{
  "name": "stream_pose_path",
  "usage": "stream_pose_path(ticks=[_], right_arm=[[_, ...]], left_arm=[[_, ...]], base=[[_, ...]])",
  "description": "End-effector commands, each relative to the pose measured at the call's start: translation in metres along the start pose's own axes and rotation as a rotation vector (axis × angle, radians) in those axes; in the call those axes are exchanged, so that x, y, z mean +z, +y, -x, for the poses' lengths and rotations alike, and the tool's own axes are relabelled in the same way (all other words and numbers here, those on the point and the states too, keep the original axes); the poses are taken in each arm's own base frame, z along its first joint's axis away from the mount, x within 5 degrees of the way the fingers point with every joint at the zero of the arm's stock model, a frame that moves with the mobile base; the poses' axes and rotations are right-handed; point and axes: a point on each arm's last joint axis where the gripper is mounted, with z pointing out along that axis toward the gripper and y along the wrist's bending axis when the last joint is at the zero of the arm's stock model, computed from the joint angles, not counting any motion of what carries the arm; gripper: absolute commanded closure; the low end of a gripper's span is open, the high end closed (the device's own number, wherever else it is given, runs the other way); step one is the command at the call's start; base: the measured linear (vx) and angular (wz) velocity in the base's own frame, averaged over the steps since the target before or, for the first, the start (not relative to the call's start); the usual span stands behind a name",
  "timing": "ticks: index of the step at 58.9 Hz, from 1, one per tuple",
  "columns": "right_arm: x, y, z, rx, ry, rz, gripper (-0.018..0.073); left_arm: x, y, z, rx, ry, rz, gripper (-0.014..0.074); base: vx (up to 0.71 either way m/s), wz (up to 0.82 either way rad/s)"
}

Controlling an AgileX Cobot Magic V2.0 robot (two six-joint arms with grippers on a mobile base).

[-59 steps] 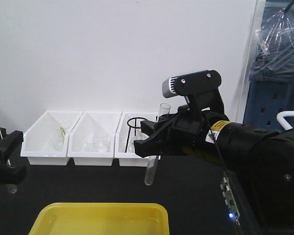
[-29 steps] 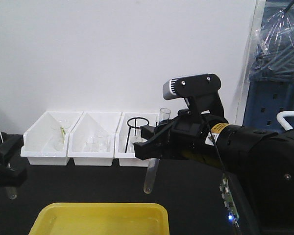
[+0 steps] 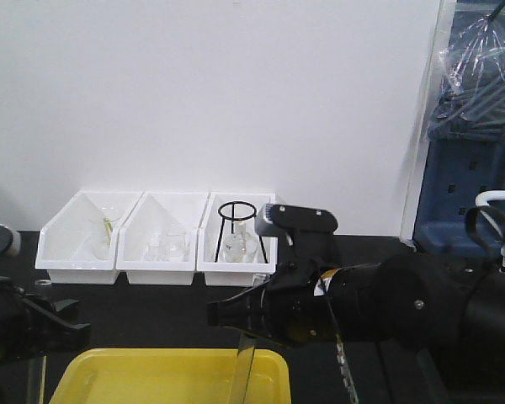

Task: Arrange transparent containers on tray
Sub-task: 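Lower both grippers with the test tubes into the yellow tray, then open both grippers to release the test tubes in the tray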

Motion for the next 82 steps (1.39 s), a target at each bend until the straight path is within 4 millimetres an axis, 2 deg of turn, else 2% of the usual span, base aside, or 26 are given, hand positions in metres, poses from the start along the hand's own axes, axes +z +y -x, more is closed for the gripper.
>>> stream_pose_path(ticks=[1,14,22,44,55,61,72,82], right_arm=[[-0.01,0.007,0.016,0.017,-0.079,0.032,0.0571],[0.015,0.001,0.002,0.082,0.028,0.032,0.0571],[0.033,-0.002,-0.003,0.106,0.092,0.026,0.0571],[0.074,0.005,0.021,0.095,0.255,0.031,0.0571],[0.091,-0.003,0.019,0.128,0.341,-0.015,0.0571],[0.096,-0.015,0.018,0.154,0.378,-0.034,0.0571],[0.095,-0.03,0.026,0.185,0.337,-0.051,0.0559],[0.099,-0.034,0.027,0.205,0.313,-0.047,0.0509]], left_arm=[[0.005,-0.007,0.016,-0.071,-0.021,-0.034,0.0603],[0.042,-0.009,0.005,-0.16,0.144,-0.035,0.0603],[0.06,-0.009,-0.006,-0.135,0.203,-0.025,0.0603],[0.094,-0.006,-0.027,-0.122,0.302,-0.003,0.0563],[0.103,-0.005,-0.033,-0.122,0.323,0.003,0.0467],[0.107,-0.005,-0.035,-0.122,0.328,0.005,0.0387],[0.113,-0.005,-0.037,-0.121,0.319,0.006,0.0243],[0.118,-0.004,-0.04,-0.114,0.315,0.008,0.0183]], base=[[0.0,0.0],[0.0,0.0],[0.0,0.0],[0.0,0.0],[0.0,0.0],[0.0,0.0],[0.0,0.0],[0.0,0.0]])
